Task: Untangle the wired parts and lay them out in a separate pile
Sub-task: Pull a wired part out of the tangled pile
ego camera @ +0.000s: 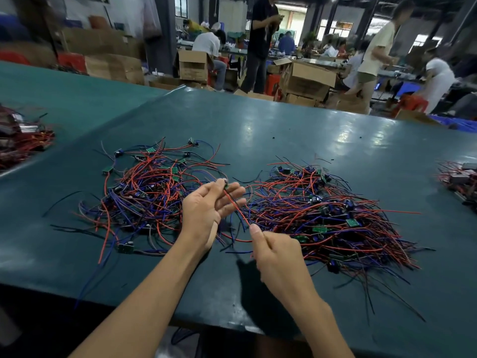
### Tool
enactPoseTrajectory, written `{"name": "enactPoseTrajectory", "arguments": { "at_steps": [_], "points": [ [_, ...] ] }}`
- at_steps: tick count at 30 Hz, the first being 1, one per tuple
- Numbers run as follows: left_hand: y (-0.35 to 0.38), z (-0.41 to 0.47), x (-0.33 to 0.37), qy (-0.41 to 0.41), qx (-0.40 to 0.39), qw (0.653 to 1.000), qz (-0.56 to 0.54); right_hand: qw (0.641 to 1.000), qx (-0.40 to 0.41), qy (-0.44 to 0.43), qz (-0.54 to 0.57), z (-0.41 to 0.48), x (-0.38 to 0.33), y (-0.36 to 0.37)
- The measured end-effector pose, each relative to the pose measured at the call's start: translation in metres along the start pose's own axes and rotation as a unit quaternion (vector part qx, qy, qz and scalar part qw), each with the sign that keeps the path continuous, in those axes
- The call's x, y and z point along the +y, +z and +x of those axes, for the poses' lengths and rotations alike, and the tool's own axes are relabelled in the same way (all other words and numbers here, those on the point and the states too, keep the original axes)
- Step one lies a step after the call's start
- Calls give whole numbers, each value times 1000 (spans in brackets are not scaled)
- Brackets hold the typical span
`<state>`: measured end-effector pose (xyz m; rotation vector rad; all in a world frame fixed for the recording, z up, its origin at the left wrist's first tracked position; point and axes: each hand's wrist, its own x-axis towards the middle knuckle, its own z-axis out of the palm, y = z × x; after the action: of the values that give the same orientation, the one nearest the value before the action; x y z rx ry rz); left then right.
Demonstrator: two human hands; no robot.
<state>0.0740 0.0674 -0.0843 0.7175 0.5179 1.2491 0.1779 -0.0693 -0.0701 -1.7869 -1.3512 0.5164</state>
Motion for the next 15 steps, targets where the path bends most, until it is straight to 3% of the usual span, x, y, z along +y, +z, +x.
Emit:
{"name": "enactPoseTrajectory", "arguments": {
  "at_steps": [2,7,11,15],
  "points": [
    [-2,2,5,2,-7,999,-51,993,41,-52,-94,-5,1,7],
    [-4,-1,14,-92,-57,982,-154,981,71,-101,-148,-10,10,17],
    [-4,-2,20,-133,-94,965,-207,982,99,-112,-117,-9,17,16],
    [-5,-3,24,-155,-124,948,-249,988,121,-70,-67,-3,22,13]
  ]
}}
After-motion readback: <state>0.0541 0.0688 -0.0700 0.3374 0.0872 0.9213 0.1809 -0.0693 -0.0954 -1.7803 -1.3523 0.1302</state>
